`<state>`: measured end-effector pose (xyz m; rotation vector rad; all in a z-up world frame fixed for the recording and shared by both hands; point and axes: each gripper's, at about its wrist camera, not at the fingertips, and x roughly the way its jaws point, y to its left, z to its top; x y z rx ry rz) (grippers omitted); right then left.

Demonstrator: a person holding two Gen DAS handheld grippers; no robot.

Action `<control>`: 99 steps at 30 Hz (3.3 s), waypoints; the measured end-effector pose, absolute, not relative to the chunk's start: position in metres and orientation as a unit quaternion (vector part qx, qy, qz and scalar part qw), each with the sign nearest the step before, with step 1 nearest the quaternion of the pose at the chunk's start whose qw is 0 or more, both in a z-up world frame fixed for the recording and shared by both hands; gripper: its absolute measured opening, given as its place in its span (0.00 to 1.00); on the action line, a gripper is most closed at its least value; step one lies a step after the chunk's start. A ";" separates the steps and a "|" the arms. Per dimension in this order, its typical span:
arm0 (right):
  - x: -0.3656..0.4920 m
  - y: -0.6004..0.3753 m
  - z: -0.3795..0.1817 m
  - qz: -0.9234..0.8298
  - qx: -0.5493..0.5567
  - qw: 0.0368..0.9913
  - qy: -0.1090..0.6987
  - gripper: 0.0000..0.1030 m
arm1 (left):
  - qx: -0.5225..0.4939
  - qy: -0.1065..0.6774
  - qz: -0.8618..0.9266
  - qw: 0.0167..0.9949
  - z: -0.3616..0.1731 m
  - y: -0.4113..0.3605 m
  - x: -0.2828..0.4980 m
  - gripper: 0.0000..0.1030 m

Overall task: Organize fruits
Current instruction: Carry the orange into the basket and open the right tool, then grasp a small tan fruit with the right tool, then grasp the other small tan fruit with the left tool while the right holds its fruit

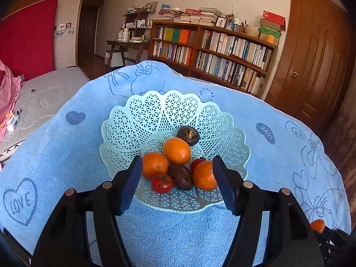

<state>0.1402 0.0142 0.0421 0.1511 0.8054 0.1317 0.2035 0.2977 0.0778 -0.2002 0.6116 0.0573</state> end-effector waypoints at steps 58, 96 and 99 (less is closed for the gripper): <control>0.089 0.006 0.032 0.119 0.055 0.896 0.425 0.43 | -0.020 0.268 -0.004 0.963 0.076 0.236 0.144 0.90; 0.064 -0.016 0.032 0.049 0.063 0.917 0.390 0.29 | 0.035 0.405 -0.220 0.887 0.026 0.107 0.179 0.54; 0.064 -0.014 0.030 0.049 0.063 0.916 0.393 0.29 | 0.040 0.413 -0.225 0.881 0.022 0.102 0.182 0.44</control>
